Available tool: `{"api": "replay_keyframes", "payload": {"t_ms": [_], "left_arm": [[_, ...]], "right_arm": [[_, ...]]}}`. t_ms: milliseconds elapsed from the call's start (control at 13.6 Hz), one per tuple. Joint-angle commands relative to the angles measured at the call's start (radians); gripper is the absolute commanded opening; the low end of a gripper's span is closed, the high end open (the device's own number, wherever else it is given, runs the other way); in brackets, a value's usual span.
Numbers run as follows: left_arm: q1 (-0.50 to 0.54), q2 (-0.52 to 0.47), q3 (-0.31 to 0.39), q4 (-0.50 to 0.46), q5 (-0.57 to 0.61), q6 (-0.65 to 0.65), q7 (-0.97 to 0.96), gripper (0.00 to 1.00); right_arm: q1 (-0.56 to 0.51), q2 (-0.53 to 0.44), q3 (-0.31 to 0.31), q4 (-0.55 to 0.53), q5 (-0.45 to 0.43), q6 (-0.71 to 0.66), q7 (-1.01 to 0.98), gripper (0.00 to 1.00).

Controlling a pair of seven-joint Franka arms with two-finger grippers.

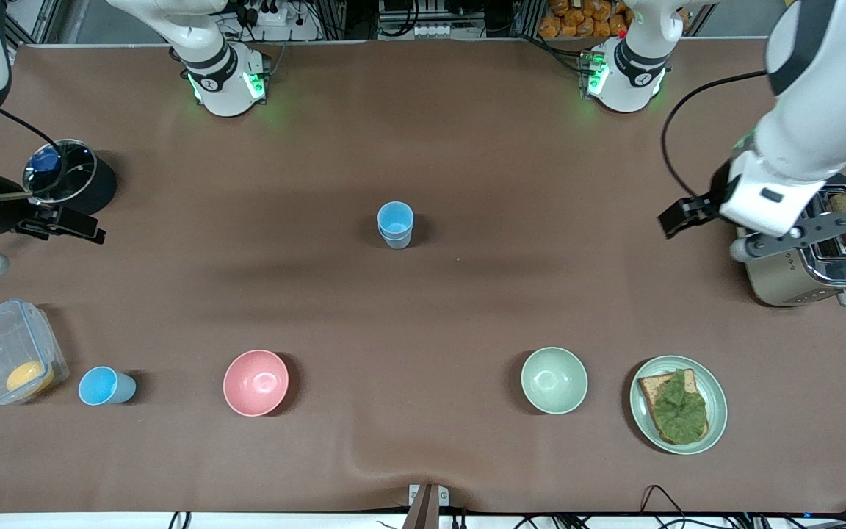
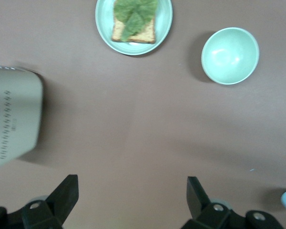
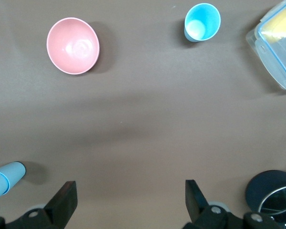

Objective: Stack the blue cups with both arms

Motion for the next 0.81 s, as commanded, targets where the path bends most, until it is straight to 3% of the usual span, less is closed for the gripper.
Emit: {"api": "replay_keyframes", "payload": {"t_ms": [0, 220, 440, 733], "left_arm": [[-0.025, -0.053, 0.101, -0.009, 0.004, -0.035, 0.131, 1.0], [-0.027, -0.065, 0.128, -0.011, 0.004, -0.033, 0.165, 1.0], [-0.074, -0.065, 0.198, -0.006, -0.01, -0.029, 0.225, 1.0], [-0.091, -0.073, 0.2, 0.0, -0.031, -0.029, 0.246, 1.0]], "right_arm": [[0.024, -0.035, 0.0, -0.041, 0.01, 0.025, 0.011, 1.0], [0.022, -0.035, 0.0, -0.05, 0.01, 0.031, 0.011, 1.0], [0.022, -0.038, 0.0, -0.064, 0.012, 0.037, 0.01, 1.0], [0.024, -0.038, 0.0, -0.07, 0.01, 0.042, 0.01, 1.0]]}}
